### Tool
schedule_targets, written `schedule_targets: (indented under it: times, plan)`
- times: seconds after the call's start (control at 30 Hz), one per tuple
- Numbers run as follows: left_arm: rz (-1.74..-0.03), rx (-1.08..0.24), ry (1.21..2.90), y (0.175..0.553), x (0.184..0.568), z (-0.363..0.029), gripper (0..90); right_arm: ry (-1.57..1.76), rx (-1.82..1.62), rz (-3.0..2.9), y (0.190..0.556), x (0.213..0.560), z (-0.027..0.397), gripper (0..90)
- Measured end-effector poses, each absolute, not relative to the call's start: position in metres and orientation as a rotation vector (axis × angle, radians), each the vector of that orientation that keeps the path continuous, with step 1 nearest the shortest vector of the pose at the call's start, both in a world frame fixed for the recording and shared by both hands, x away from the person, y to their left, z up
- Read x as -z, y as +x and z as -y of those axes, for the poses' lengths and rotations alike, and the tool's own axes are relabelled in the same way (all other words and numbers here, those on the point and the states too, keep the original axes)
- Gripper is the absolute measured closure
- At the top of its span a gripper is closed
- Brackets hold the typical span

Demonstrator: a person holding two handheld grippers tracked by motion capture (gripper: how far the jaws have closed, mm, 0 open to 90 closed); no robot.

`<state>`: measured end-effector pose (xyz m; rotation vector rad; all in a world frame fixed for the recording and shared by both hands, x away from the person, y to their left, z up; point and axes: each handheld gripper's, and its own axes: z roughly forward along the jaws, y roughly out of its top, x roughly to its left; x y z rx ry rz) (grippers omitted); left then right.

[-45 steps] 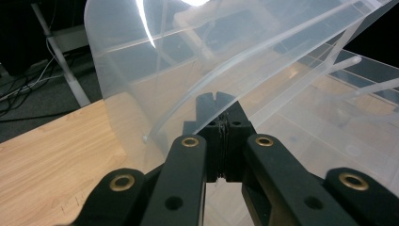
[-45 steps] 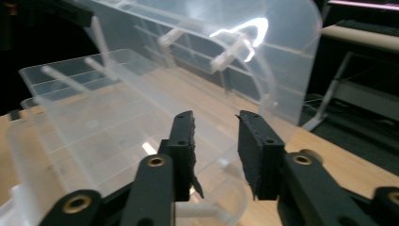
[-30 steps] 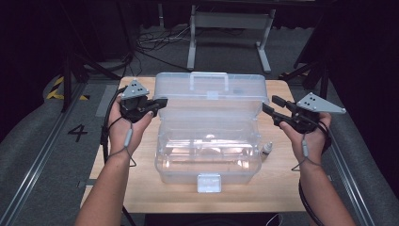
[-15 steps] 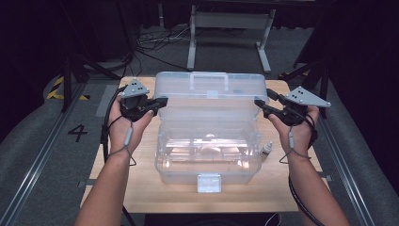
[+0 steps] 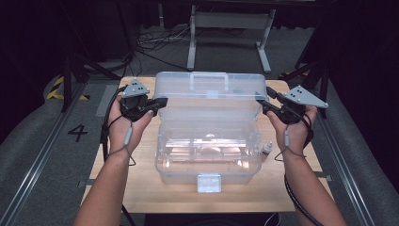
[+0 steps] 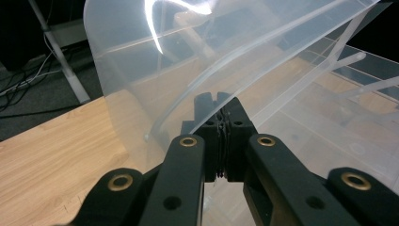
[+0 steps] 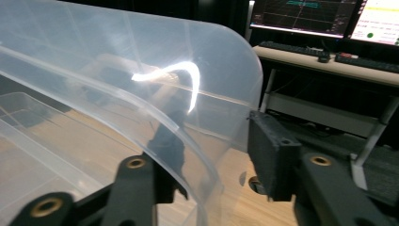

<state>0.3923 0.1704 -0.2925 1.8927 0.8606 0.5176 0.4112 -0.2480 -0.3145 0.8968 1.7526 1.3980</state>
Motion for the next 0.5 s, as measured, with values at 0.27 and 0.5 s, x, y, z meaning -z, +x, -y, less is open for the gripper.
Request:
schedule_targets:
  times: [0.27, 0.5]
  plan:
    - [-0.849, -0.497, 1.894, 0.3916, 0.2932, -0.1706, 84.4, 0.903, -1.405, -1.744, 0.4074, 0.3155, 0.2523, 66.9]
    - [-0.823, -0.461, 1.886, 0.3845, 0.2979, -0.1755, 79.5, 0.901, -1.348, -1.776, 0.4092, 0.3132, 0.2523, 71.7]
